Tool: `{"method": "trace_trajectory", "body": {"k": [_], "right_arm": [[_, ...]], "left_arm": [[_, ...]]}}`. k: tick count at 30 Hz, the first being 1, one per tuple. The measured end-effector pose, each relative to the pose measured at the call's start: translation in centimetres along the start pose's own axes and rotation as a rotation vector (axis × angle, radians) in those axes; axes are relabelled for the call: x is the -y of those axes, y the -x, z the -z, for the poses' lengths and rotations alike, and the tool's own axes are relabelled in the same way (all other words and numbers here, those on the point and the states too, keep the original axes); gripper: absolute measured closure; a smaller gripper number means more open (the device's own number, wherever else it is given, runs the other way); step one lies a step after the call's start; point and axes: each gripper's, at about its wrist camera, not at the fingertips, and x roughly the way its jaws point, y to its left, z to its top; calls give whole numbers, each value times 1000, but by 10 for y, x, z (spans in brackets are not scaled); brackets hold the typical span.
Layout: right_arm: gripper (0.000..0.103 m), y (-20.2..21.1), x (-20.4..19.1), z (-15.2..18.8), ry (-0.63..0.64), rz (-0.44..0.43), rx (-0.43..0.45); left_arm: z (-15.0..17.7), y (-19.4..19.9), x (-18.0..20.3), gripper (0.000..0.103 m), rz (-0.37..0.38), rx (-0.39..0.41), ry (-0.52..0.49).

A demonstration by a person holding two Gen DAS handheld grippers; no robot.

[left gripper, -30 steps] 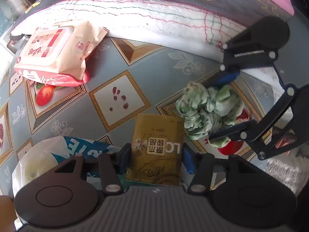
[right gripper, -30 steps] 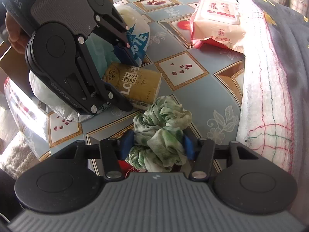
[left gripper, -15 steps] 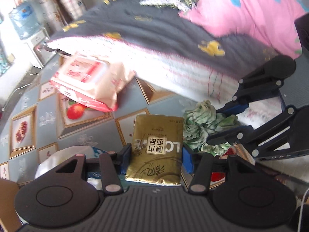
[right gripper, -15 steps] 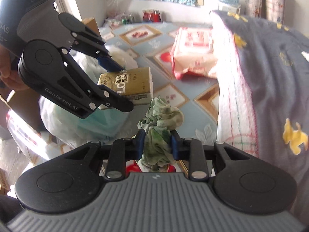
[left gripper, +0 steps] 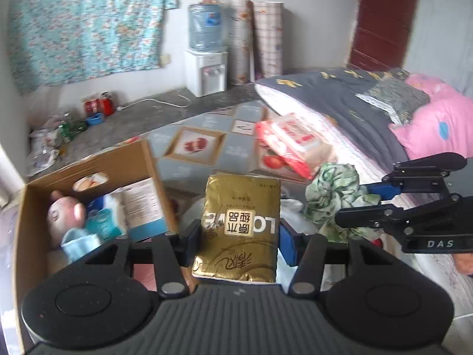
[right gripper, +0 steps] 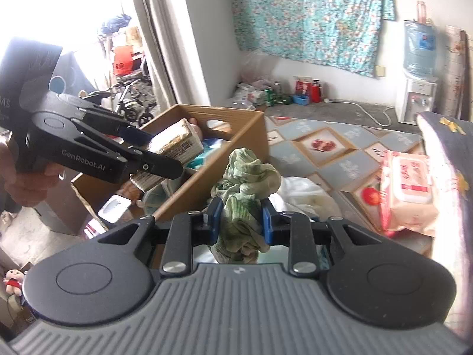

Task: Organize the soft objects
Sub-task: 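Carry the scrunchie into the cardboard box and open the right tool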

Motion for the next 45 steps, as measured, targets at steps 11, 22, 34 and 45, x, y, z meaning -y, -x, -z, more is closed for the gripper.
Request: {"method": "trace_trajectory", "body": {"k": [11,22,34,45], "right_arm": [[77,-92,-81,-43,-42,-170,-182],[76,-123,-96,-47,-47,-172,-247],[74,-140,-90,-50,-65,-181,-287],[58,-164,-105,-51,-14,-161,-327]], "left_arm": [[85,-19,-94,49,-121,-123,286],[106,-57,-106,47,-102,-233,274],[106,-44,-108,39,-120,-175,259],[100,8,-130,30,-253,-14,320]]}}
